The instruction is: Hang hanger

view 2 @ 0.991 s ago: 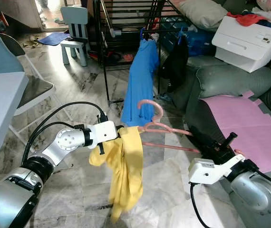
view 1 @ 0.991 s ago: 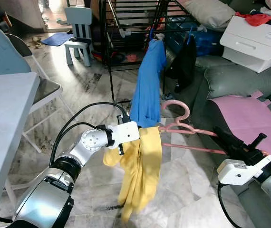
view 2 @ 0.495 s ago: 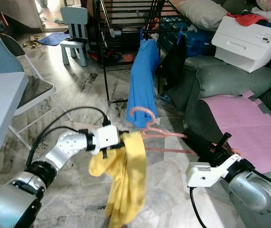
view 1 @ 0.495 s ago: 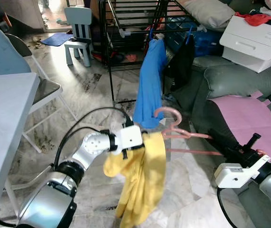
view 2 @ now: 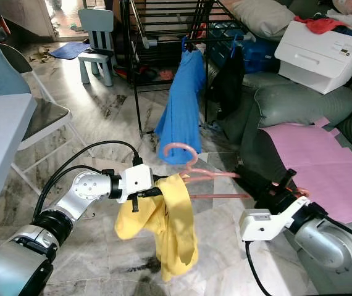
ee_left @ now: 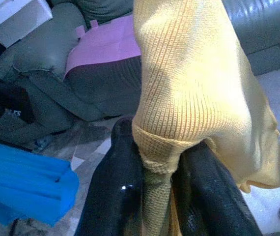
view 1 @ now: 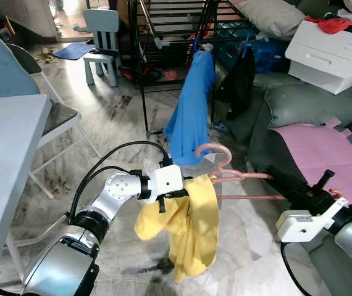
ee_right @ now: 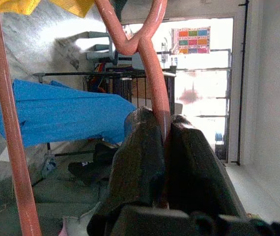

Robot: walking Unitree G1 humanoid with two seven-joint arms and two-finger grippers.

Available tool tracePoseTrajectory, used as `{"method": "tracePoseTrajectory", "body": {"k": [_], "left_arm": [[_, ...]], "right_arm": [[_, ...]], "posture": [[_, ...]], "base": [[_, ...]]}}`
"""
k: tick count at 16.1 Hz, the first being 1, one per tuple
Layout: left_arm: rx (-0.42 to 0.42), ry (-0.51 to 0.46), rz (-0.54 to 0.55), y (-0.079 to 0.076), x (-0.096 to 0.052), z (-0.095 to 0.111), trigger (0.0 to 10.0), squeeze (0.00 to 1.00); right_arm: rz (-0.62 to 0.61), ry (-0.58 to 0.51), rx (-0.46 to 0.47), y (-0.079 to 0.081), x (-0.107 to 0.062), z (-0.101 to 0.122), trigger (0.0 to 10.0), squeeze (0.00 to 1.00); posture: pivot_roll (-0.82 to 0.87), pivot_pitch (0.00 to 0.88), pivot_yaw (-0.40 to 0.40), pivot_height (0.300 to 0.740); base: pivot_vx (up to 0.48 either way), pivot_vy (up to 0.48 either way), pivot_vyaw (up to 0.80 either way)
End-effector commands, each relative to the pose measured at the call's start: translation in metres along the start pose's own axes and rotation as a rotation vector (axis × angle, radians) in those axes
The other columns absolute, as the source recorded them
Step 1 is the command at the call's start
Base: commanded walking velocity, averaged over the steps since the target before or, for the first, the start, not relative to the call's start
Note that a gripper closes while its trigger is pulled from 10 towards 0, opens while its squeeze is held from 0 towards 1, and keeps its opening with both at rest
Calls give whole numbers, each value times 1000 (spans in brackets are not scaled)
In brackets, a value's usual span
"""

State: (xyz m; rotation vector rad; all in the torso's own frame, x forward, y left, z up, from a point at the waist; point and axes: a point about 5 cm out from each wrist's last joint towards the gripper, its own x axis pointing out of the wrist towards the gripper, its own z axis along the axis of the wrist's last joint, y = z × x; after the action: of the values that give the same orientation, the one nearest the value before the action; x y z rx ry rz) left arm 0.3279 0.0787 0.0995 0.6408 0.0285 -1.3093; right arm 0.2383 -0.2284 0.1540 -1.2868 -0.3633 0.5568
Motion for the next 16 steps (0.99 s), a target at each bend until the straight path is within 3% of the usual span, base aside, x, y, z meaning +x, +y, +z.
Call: {"method": "tracePoseTrajectory", "body": {"k": [1,6,10,11,12,14,16], "left_arm": [[8,-37,-126,-16,17,9,0,0],[-48,-34,-241,-26,14,4,0,0],[-51,-32,-239,-27,13,4,0,0],[-38,-20,-203,-25,13,3,0,0],[-41,-18,-172,-23,14,3,0,0],[-63,-11,-109,-18,13,1,0,0],[-60,25,-53,-14,11,-2,0,0]], "right_arm": [[-162,-105,-14,-25,13,15,10000,0],[-160,-112,-29,-24,14,15,10000,0],[-158,-108,-31,-23,14,13,10000,0],[-130,-97,26,-20,14,12,10000,59],[-116,-87,53,-17,14,11,10000,1000],[-9,-32,168,-3,11,3,10000,1000],[72,37,184,5,4,-8,10000,1000]], "posture": [[-24,0,-17,740],[-19,0,-20,740],[-21,0,-21,740],[-22,0,-21,740],[-22,0,-21,740],[-23,0,-25,740],[-20,0,-29,740]], "base": [[0,0,0],[0,0,0],[0,0,0],[0,0,0],[0,0,0],[0,0,0],[0,0,0]]}}
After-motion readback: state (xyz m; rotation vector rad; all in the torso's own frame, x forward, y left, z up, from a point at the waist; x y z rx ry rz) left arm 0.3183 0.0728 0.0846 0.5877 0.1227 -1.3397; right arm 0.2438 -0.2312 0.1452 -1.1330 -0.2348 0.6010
